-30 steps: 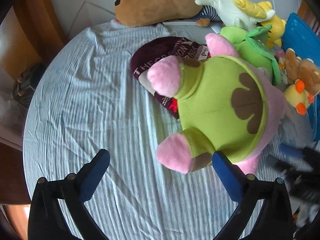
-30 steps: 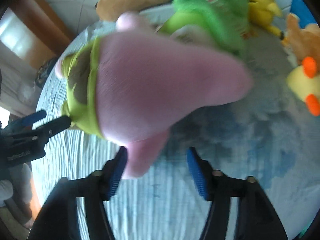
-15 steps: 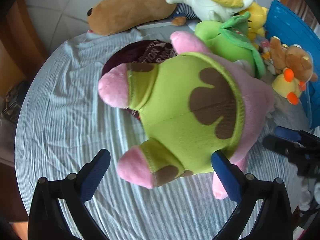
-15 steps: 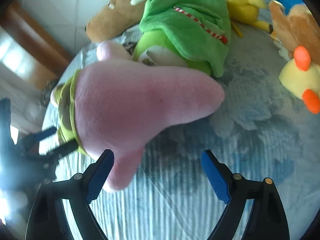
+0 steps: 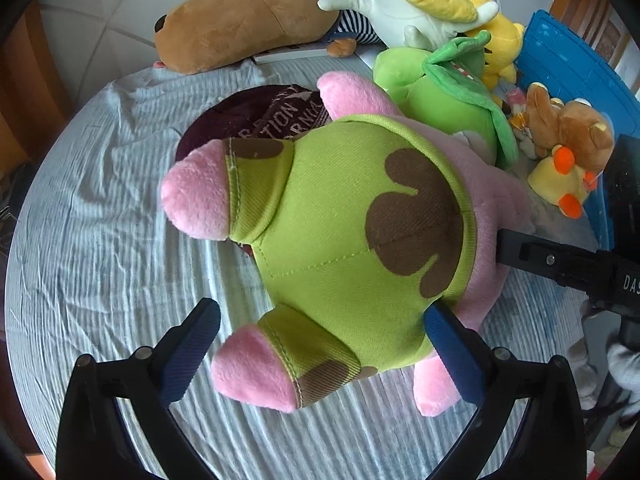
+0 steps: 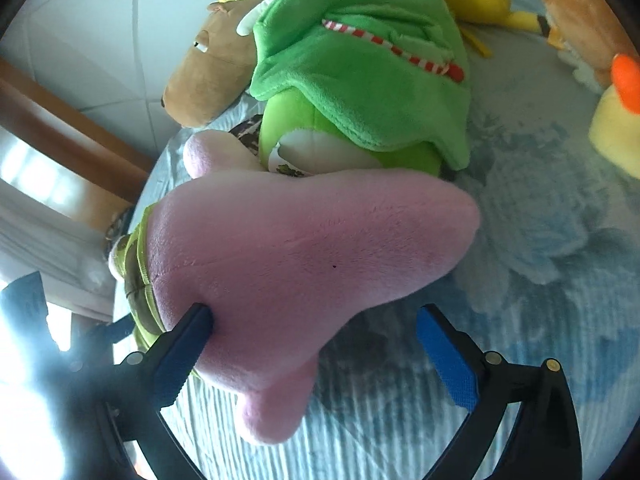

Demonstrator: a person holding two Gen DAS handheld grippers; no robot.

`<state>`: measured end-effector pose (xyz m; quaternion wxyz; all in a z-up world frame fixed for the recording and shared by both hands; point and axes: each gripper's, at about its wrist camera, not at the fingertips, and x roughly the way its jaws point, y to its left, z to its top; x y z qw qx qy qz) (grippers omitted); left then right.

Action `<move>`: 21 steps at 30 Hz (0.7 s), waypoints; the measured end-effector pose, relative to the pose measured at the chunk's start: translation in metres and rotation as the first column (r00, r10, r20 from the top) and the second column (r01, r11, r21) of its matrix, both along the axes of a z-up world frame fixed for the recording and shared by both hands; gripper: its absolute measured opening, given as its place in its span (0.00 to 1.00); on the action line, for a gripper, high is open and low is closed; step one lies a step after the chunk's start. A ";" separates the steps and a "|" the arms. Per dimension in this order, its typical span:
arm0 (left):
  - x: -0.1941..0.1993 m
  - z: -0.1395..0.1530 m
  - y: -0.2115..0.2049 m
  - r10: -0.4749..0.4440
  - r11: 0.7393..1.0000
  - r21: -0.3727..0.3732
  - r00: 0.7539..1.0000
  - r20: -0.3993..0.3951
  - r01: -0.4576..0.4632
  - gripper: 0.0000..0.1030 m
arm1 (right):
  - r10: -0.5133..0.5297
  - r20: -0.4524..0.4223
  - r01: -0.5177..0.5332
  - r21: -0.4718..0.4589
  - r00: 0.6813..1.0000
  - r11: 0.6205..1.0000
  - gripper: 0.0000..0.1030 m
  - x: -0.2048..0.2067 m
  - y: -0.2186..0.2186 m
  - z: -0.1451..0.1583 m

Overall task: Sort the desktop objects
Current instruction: 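Grasp the pink-and-green starfish plush with both tools at its two arms, then lift the starfish plush with both tools and carry it over the crate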

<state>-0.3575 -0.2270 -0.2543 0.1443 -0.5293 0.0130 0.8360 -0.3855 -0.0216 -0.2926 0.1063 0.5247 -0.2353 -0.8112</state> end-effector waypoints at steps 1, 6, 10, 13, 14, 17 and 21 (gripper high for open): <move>-0.001 -0.001 0.000 -0.001 1.000 0.002 1.000 0.002 0.001 1.00 | 0.006 0.000 -0.006 0.002 1.000 1.000 1.00 -0.003 -0.002 -0.001; 0.003 0.000 0.000 -0.035 0.998 0.054 0.999 0.010 0.035 0.86 | 0.056 -0.025 -0.055 0.058 0.998 0.997 0.87 -0.001 -0.011 0.008; 0.006 -0.003 -0.003 -0.055 0.995 0.081 0.998 0.002 0.055 0.91 | 0.071 -0.054 -0.070 0.029 0.996 0.997 0.80 0.001 -0.016 0.009; 0.004 -0.013 -0.005 -0.036 0.995 0.089 0.999 0.008 0.035 1.00 | 0.041 -0.051 -0.041 0.006 0.998 0.999 1.00 -0.003 -0.016 -0.004; 0.003 -0.015 -0.004 -0.037 0.995 0.094 0.999 0.004 0.036 1.00 | 0.037 -0.046 -0.038 -0.020 0.998 0.999 1.00 -0.004 -0.014 -0.008; 0.004 -0.013 0.002 -0.065 0.994 0.089 0.997 -0.045 0.069 0.91 | 0.033 -0.062 -0.037 -0.057 0.998 0.998 1.00 -0.010 -0.013 -0.017; -0.001 -0.015 0.001 -0.060 0.990 0.118 0.992 -0.107 0.073 0.82 | 0.059 -0.114 -0.067 -0.071 0.992 0.995 0.97 -0.029 -0.020 -0.025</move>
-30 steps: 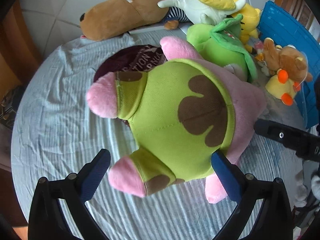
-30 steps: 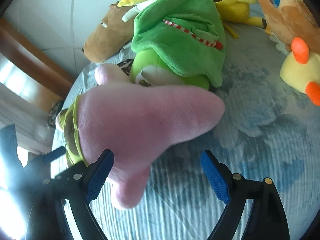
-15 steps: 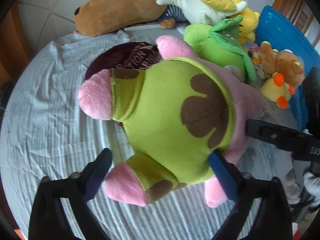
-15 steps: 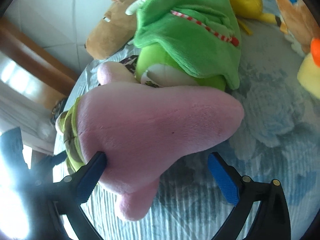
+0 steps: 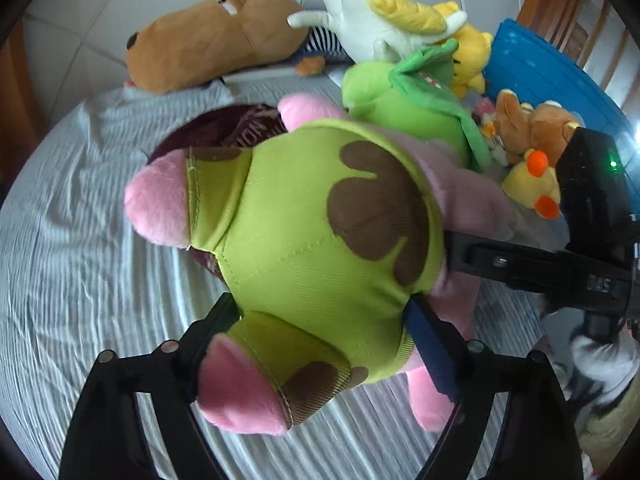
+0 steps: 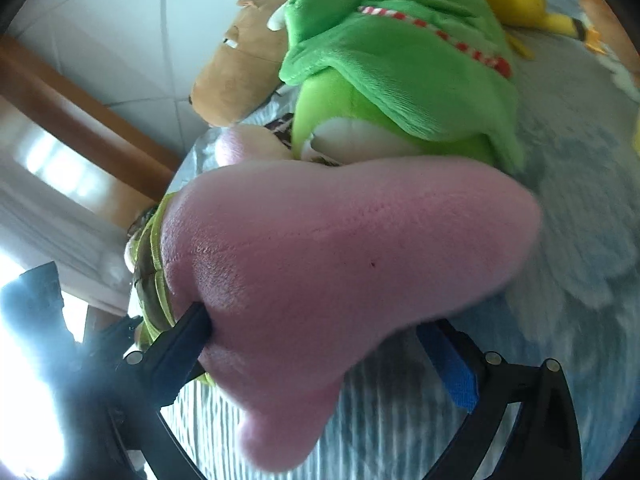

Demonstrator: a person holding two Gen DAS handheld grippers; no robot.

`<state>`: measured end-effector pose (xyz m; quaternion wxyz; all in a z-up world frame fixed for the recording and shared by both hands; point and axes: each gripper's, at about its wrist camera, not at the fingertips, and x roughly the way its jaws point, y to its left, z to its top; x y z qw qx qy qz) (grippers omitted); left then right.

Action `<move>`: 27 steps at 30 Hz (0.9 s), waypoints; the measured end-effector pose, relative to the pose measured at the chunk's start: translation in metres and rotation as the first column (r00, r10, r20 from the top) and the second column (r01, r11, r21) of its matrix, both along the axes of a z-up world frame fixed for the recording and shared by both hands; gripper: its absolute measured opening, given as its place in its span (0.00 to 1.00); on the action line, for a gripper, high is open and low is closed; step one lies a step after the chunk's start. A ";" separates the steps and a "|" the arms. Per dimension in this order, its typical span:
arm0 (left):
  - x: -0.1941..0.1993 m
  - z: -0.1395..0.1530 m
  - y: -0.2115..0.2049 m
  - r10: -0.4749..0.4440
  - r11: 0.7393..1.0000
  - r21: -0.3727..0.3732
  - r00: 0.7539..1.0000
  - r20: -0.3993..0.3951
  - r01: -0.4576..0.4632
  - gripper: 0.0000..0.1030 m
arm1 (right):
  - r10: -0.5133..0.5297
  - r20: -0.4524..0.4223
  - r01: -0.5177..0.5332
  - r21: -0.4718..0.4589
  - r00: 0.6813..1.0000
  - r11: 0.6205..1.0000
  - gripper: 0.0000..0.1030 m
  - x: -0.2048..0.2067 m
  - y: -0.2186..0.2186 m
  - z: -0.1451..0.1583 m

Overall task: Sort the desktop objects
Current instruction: 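Lift the starfish plush with both tools and carry it over the crate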

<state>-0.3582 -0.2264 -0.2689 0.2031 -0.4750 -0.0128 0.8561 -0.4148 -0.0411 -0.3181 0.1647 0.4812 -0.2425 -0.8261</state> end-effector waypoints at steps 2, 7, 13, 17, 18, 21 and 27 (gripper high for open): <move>-0.002 -0.001 -0.005 0.011 1.000 0.029 1.000 -0.008 -0.010 0.80 | 0.000 -0.035 0.000 -0.006 0.999 1.000 0.95 -0.001 -0.004 0.001; 0.007 0.014 -0.008 0.007 0.999 0.041 1.000 -0.023 -0.006 0.71 | -0.001 -0.118 0.000 -0.005 0.993 1.000 0.82 0.002 -0.013 0.012; 0.024 0.048 -0.008 -0.017 0.999 0.046 0.999 -0.043 0.019 0.70 | -0.008 -0.135 0.011 0.023 0.991 1.000 0.80 0.019 -0.013 0.042; 0.034 0.081 -0.003 -0.049 0.997 0.063 0.996 -0.074 0.054 0.70 | -0.024 -0.173 0.030 0.031 0.985 0.999 0.80 0.037 -0.009 0.074; 0.036 0.088 -0.001 -0.057 0.996 0.066 0.995 -0.081 0.063 0.70 | -0.030 -0.181 0.037 0.036 0.983 0.999 0.80 0.042 -0.005 0.082; 0.044 0.105 0.004 -0.082 0.993 0.076 0.992 -0.100 0.090 0.70 | -0.051 -0.202 0.062 0.049 0.978 0.997 0.80 0.058 0.004 0.105; 0.058 0.125 0.023 -0.146 0.984 0.090 0.983 -0.114 0.156 0.70 | -0.098 -0.226 0.120 0.087 0.969 0.989 0.80 0.091 0.017 0.136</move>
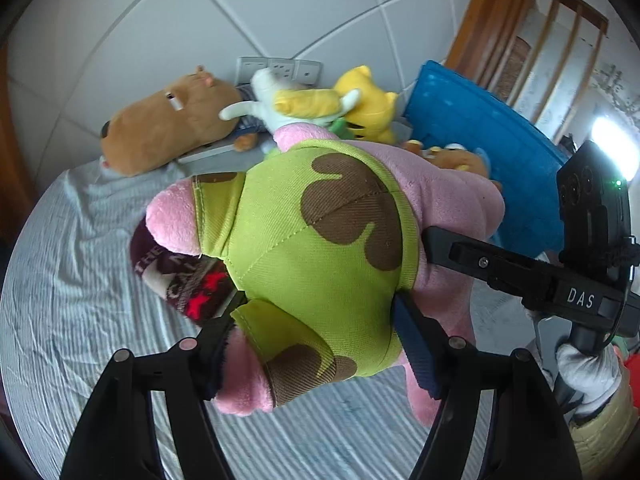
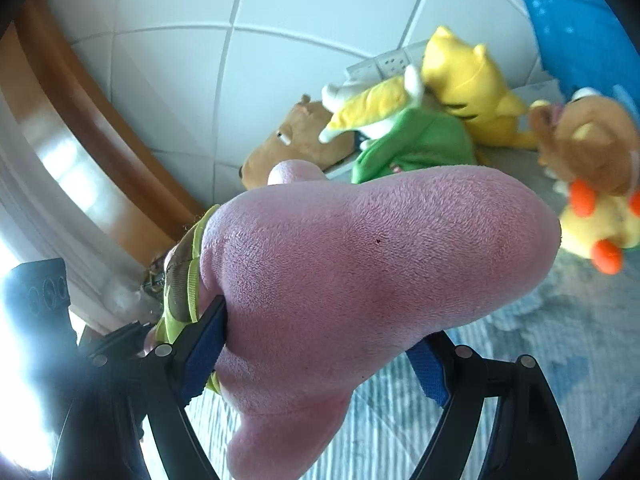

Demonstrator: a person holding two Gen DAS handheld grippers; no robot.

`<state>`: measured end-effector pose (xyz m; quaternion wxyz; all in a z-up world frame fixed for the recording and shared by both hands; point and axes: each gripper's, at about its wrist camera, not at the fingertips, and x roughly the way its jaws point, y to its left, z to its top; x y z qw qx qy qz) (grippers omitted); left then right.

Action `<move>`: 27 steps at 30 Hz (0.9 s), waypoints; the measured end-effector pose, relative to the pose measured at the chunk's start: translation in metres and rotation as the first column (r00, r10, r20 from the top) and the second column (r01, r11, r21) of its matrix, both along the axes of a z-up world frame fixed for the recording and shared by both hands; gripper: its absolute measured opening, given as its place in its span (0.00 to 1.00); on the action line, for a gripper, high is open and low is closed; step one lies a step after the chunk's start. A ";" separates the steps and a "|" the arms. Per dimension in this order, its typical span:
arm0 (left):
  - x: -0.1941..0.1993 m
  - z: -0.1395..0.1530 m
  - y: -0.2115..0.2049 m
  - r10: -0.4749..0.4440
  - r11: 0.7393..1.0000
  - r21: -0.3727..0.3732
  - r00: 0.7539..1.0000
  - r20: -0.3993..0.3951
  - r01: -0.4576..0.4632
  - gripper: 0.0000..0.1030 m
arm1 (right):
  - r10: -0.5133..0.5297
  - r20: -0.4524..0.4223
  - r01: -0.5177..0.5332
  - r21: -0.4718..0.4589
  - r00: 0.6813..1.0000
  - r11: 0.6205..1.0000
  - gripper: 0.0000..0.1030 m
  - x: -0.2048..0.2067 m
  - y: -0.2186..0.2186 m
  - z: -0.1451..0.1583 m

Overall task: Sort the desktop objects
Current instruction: 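Lift the starfish plush with both tools and carry it over the crate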

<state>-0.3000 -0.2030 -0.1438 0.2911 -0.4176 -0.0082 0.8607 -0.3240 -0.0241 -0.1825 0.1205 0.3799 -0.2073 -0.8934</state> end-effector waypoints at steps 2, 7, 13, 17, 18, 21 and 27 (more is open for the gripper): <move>0.006 0.005 0.009 -0.023 1.000 0.000 1.000 -0.007 0.023 0.69 | -0.020 -0.007 0.021 0.012 1.000 1.000 0.80 0.020 0.015 0.008; 0.021 0.025 0.045 -0.063 0.998 0.016 0.997 -0.041 0.064 0.70 | -0.064 -0.041 0.065 0.029 0.997 0.997 0.80 0.049 0.046 0.032; 0.039 0.048 0.090 -0.068 0.996 0.045 0.994 -0.081 0.072 0.70 | -0.067 -0.087 0.073 0.057 0.994 0.996 0.80 0.072 0.098 0.065; 0.052 0.061 0.125 -0.057 0.996 0.061 0.994 -0.098 0.063 0.69 | -0.047 -0.109 0.056 0.084 0.993 0.995 0.80 0.083 0.131 0.081; 0.056 0.065 0.134 -0.057 0.996 0.062 0.993 -0.104 0.064 0.69 | -0.041 -0.115 0.051 0.089 0.993 0.995 0.80 0.087 0.141 0.085; 0.064 0.077 0.160 -0.066 0.995 0.064 0.990 -0.123 0.074 0.69 | -0.041 -0.132 0.054 0.097 0.990 0.994 0.80 0.099 0.164 0.097; 0.066 0.103 0.211 -0.142 0.986 0.068 0.976 -0.167 0.155 0.69 | -0.094 -0.182 0.115 0.106 0.979 0.988 0.80 0.121 0.212 0.125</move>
